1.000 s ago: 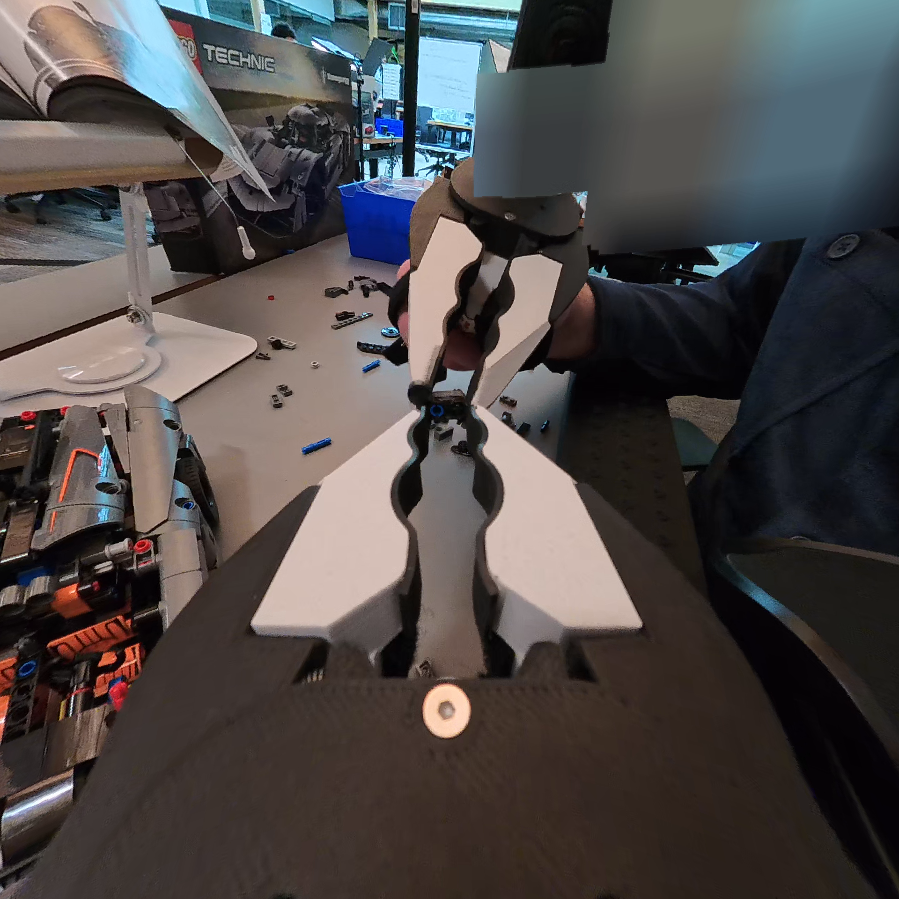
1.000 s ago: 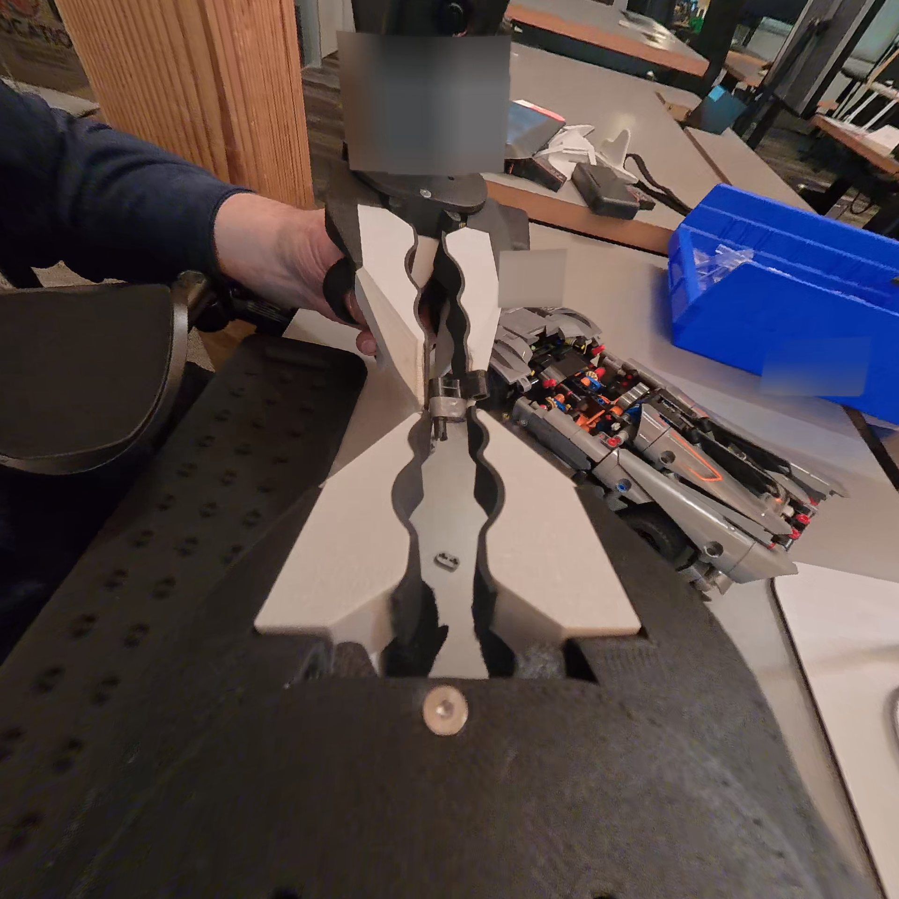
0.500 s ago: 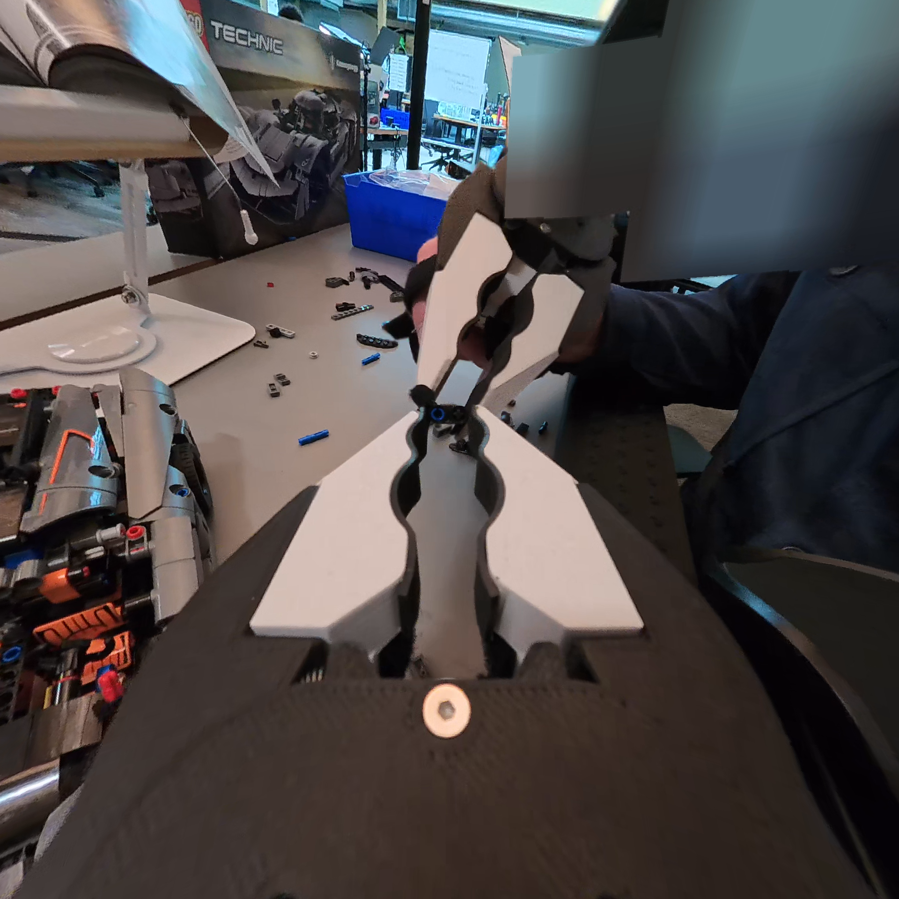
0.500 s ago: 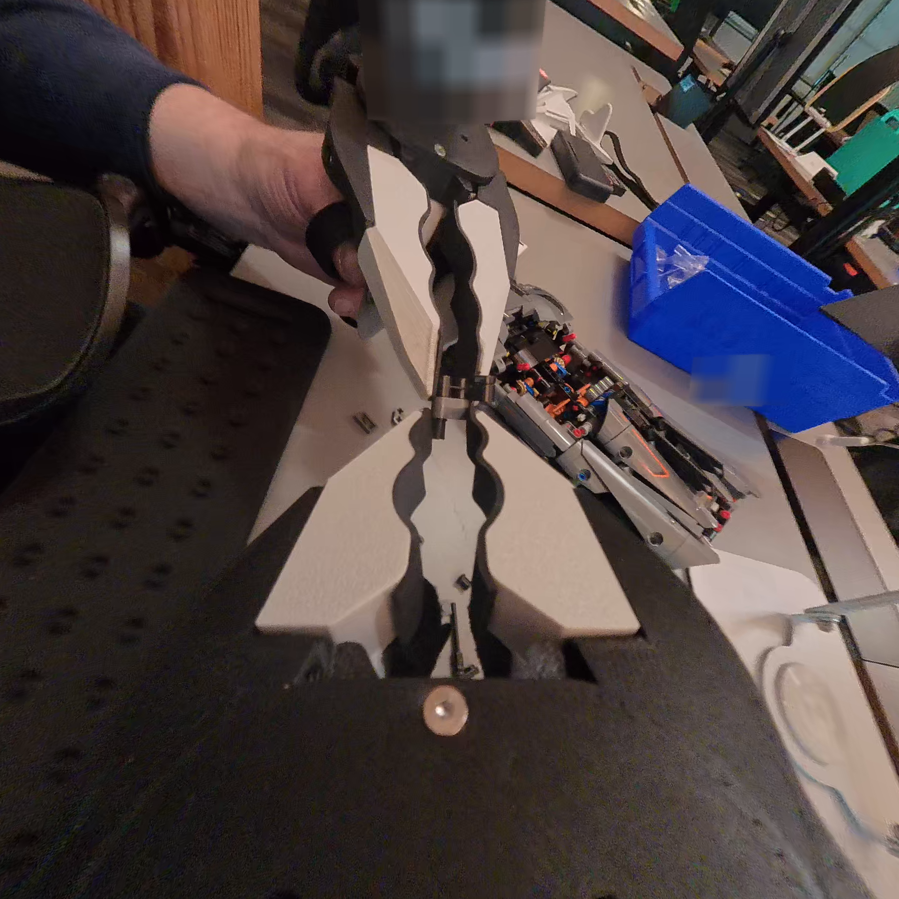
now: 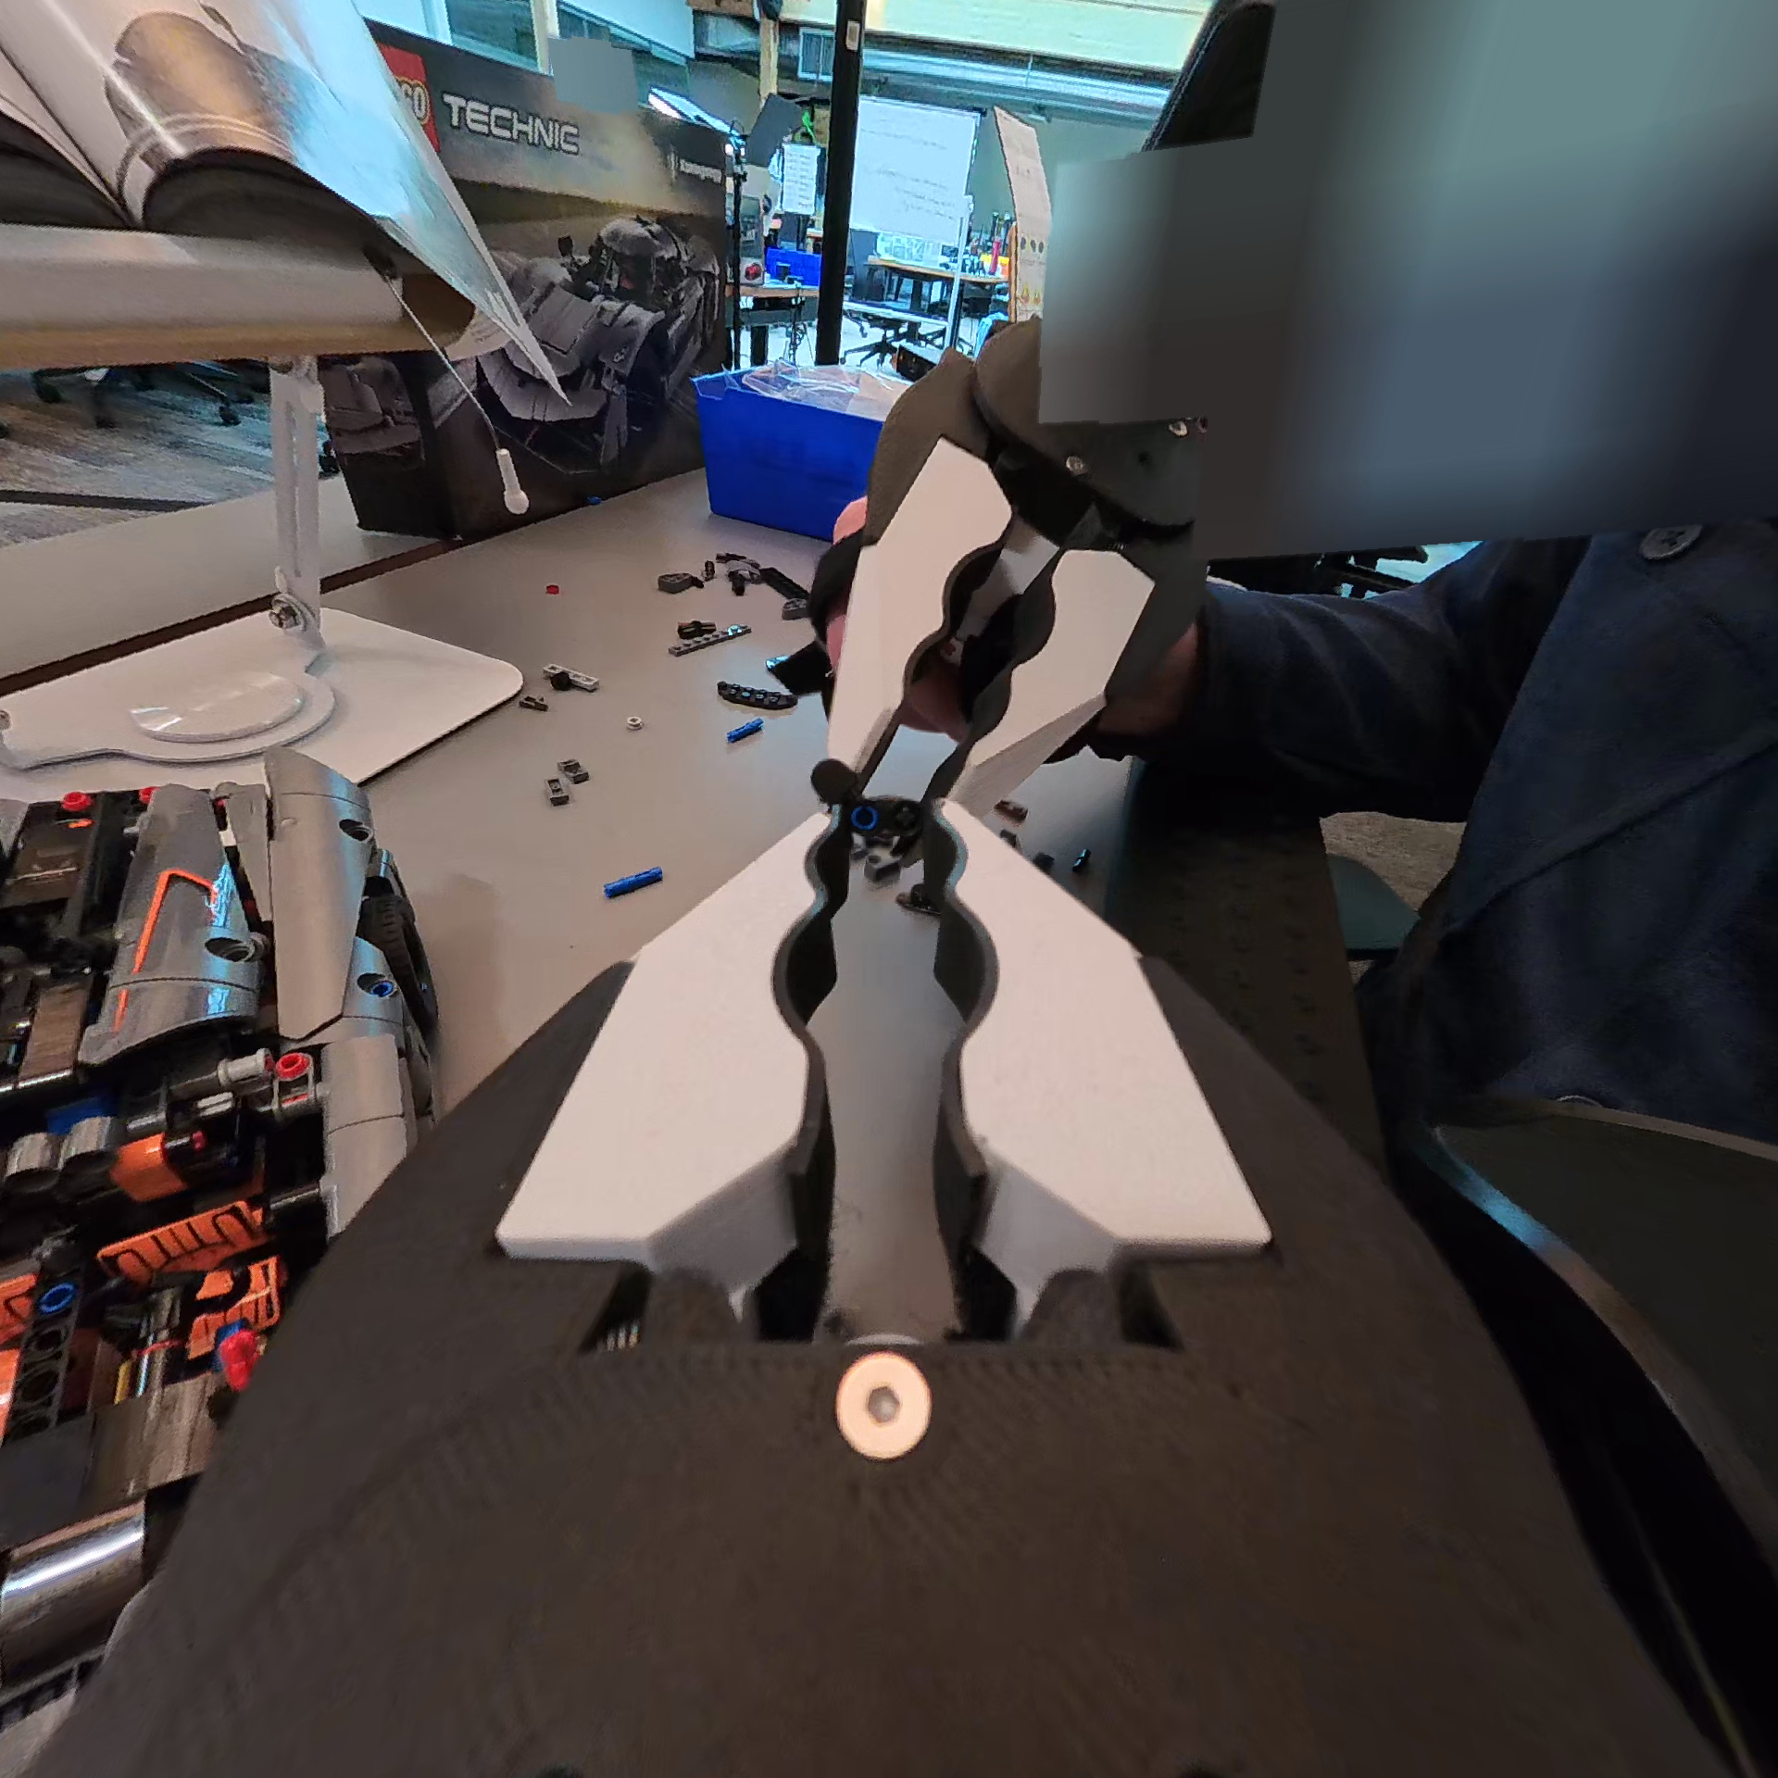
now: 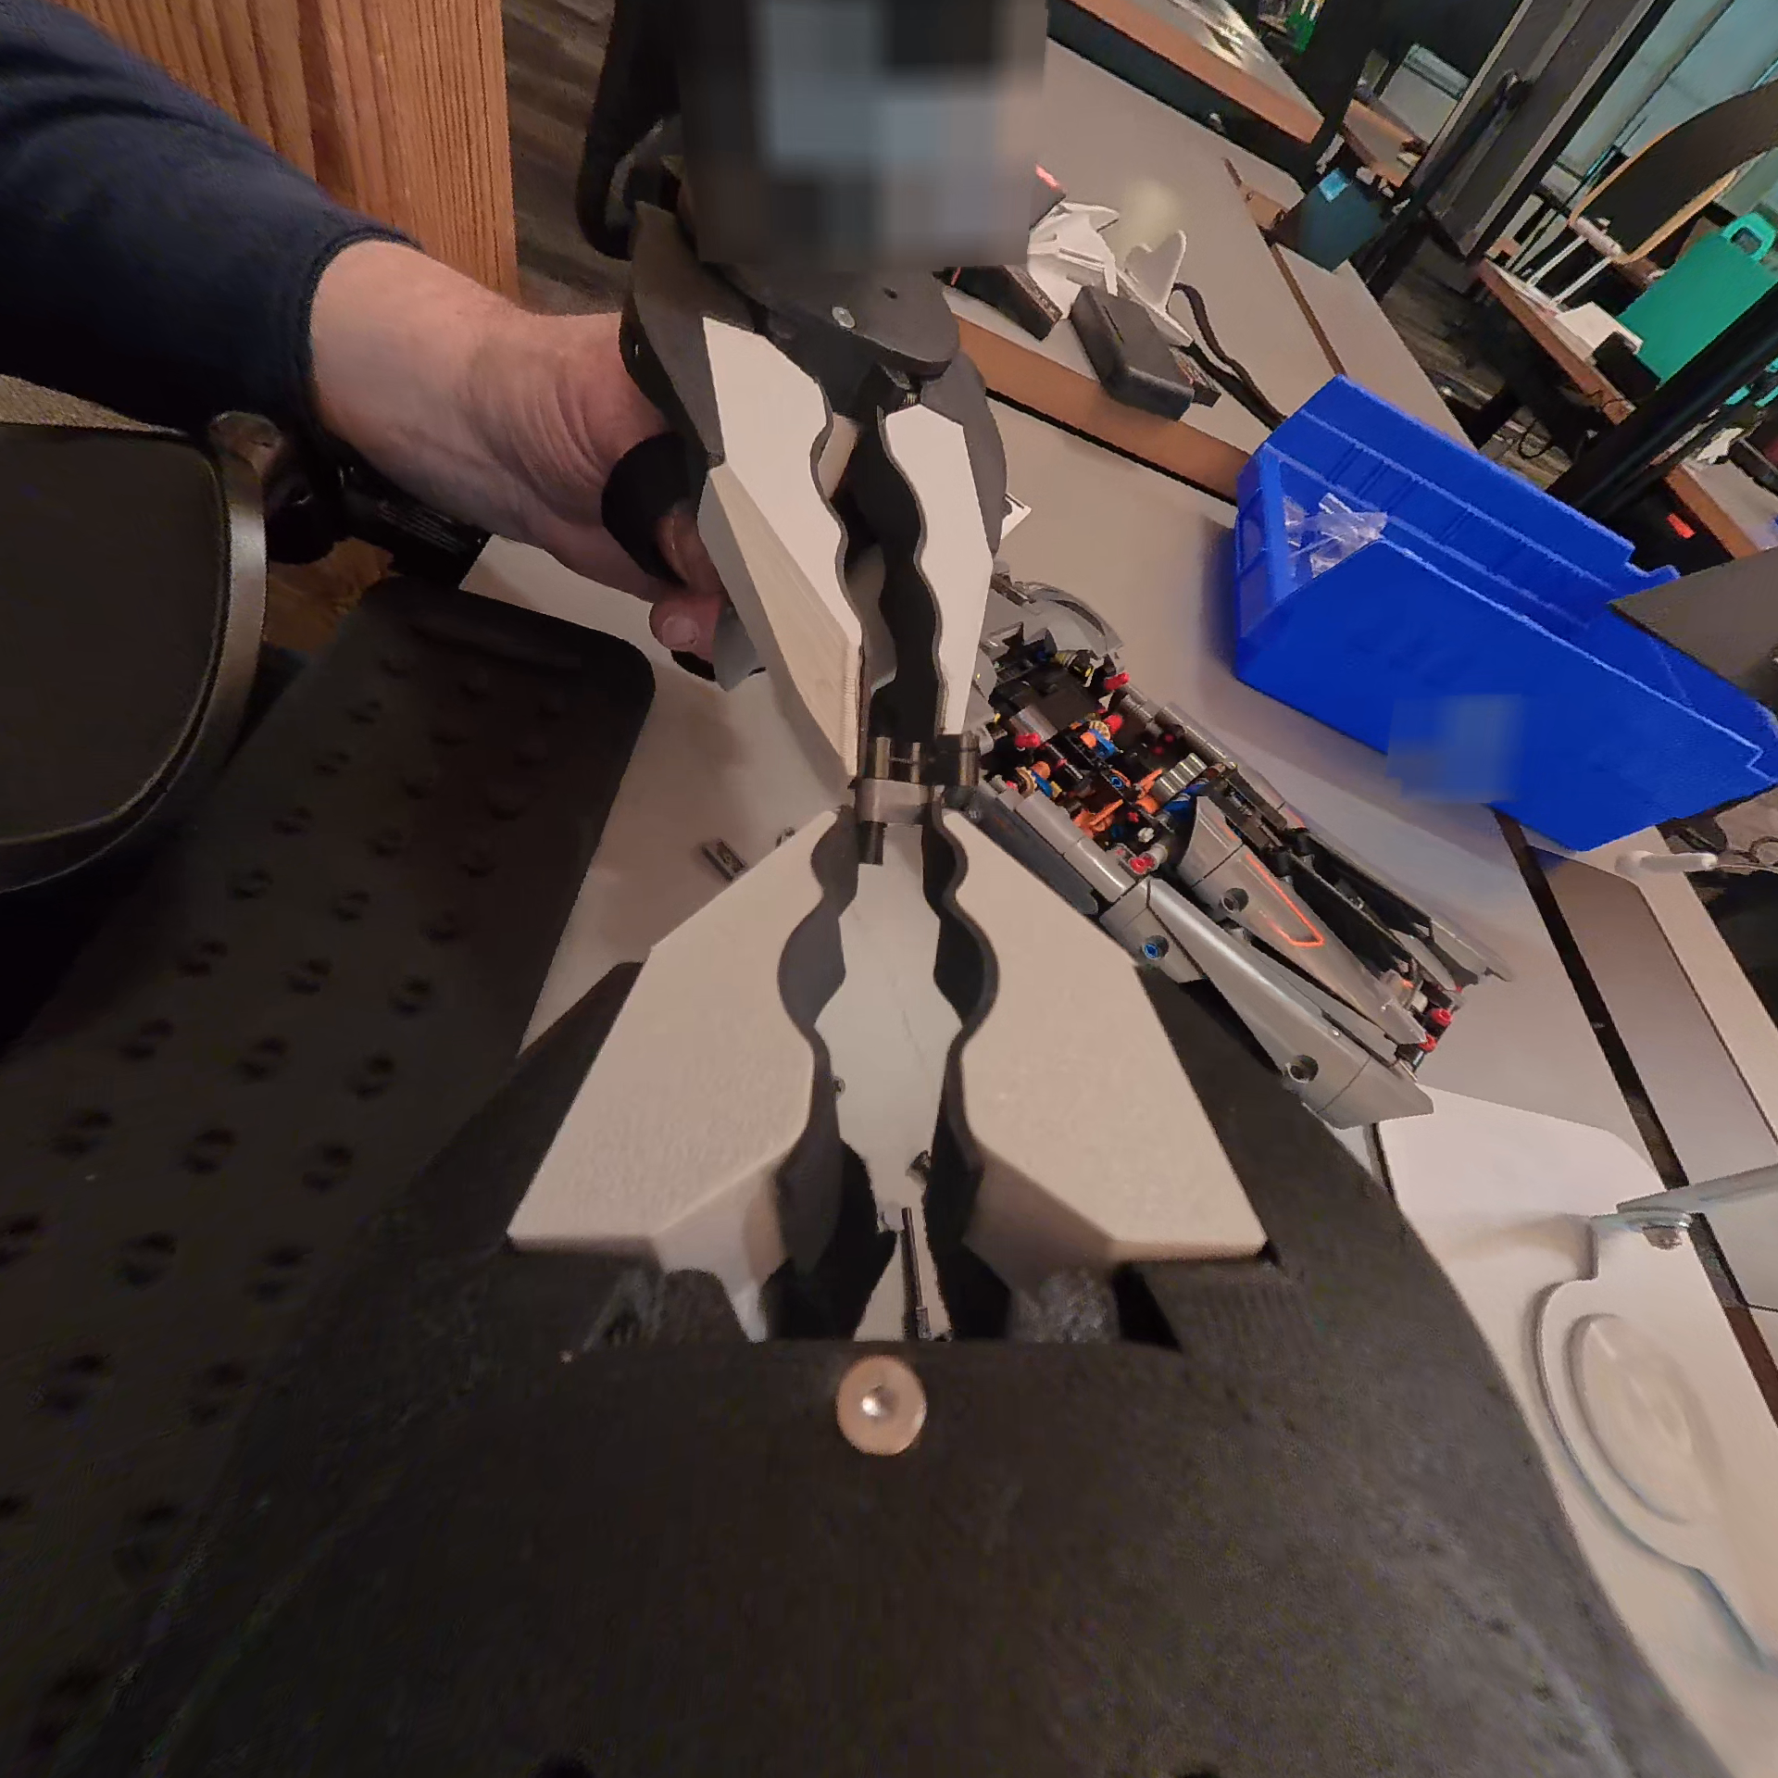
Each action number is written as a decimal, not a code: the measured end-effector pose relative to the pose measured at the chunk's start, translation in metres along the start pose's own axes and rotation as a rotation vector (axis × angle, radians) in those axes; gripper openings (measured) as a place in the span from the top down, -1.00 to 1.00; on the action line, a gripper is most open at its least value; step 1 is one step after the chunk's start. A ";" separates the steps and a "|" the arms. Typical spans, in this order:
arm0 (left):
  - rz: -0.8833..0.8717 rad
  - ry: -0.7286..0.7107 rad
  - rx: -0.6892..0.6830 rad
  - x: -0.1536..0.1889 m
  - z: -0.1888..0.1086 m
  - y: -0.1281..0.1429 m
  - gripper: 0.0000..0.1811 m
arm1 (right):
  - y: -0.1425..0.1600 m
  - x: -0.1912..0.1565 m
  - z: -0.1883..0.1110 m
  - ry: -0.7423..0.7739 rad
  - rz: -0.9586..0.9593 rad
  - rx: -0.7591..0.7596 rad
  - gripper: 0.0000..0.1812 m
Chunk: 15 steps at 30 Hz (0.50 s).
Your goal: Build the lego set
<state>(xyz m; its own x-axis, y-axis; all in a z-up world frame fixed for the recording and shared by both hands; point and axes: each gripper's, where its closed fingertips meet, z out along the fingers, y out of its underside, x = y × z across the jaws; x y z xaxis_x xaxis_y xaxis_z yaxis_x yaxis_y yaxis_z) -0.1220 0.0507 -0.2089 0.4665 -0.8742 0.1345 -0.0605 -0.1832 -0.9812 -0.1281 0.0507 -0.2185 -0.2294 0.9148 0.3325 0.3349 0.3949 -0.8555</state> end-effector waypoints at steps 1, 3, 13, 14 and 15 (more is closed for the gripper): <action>0.007 0.000 -0.004 0.001 0.000 0.000 0.87 | -0.001 0.000 0.000 -0.002 0.002 0.002 0.88; 0.022 -0.006 -0.003 0.002 -0.001 -0.001 0.87 | -0.002 -0.001 -0.001 -0.011 0.012 0.010 0.88; 0.041 0.028 0.012 0.007 -0.002 -0.006 0.87 | -0.008 -0.005 -0.006 -0.068 0.064 0.056 0.88; 0.043 0.037 0.010 0.008 -0.001 -0.005 0.87 | -0.008 -0.006 -0.006 -0.074 0.060 0.055 0.88; 0.041 0.038 0.011 0.009 0.000 -0.004 0.87 | -0.008 -0.006 -0.006 -0.075 0.057 0.055 0.88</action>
<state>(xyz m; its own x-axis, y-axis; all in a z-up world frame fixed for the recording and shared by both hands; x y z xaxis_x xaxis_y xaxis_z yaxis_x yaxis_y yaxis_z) -0.1180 0.0437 -0.2035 0.4303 -0.8972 0.0995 -0.0684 -0.1423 -0.9875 -0.1237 0.0425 -0.2117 -0.2799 0.9259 0.2535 0.2990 0.3350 -0.8935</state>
